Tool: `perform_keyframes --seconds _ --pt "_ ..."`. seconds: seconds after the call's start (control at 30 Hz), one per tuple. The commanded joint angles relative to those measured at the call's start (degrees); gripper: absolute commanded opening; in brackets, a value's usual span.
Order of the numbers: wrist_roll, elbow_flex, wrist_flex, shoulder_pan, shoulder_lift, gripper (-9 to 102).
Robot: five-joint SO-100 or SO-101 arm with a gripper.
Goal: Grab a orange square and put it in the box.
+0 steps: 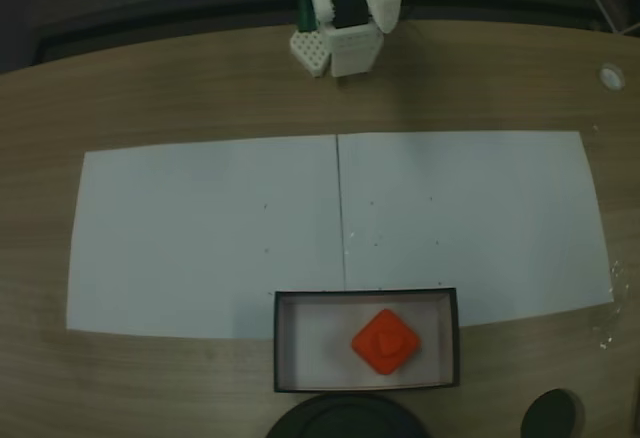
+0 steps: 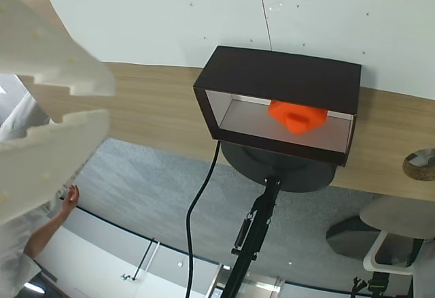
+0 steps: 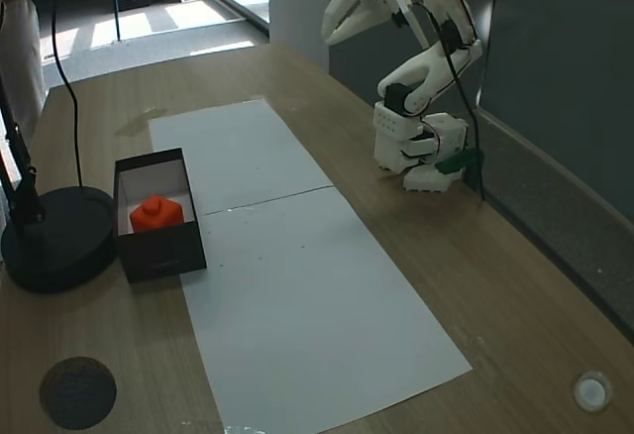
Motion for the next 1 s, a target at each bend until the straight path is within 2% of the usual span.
perform_keyframes --seconds 0.0,0.27,0.5,0.8,0.97 --pt "0.5 10.5 -4.3 0.5 6.7 0" --pt "0.3 32.0 -16.8 8.7 23.6 0" --pt "0.3 43.7 -25.0 8.8 36.6 0" --pt "0.4 68.3 -35.8 9.2 39.5 0" --pt "0.9 75.5 -35.8 9.1 39.5 0"
